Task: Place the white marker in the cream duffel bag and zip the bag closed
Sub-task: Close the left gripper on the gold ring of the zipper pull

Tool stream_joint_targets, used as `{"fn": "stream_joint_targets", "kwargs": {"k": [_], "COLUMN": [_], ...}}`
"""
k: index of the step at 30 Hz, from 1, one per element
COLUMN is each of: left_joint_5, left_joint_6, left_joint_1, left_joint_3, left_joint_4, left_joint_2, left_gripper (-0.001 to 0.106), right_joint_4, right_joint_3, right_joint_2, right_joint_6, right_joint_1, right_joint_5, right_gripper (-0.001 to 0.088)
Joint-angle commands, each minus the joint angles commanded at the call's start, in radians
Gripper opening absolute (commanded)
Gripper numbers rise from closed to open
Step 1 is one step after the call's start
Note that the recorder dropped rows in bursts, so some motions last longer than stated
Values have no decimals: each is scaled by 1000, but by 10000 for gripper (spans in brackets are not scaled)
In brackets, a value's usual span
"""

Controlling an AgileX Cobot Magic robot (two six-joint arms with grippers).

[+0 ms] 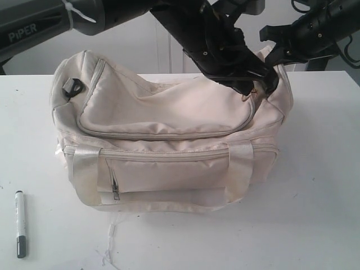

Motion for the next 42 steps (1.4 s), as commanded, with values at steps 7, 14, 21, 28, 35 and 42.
{"fn": "stream_joint_targets", "kwargs": {"k": [7,14,21,28,35,42], "left_joint_5": [23,33,50,81,94,124], "left_joint_6": [1,26,47,47,52,62], "left_joint_1": [0,-4,-17,-19,-19,-20], "left_joint_3": [0,0,0,0,0,0], "left_joint_4": [-5,-44,-40,-38,-38,-36], "left_joint_2": [0,-4,-17,-26,-40,-45], "left_gripper": [0,0,0,0,0,0], "right_joint_4": [0,3,3,3,3,3], "right_joint_3": [0,0,0,0,0,0], "right_joint_2": [0,0,0,0,0,0], "right_joint_6": [0,41,63,74,85,85], "right_joint_1": [0,0,0,0,0,0], "right_joint_5": [0,-13,-27,-27,-32,-32], "right_gripper": [0,0,0,0,0,0]}}
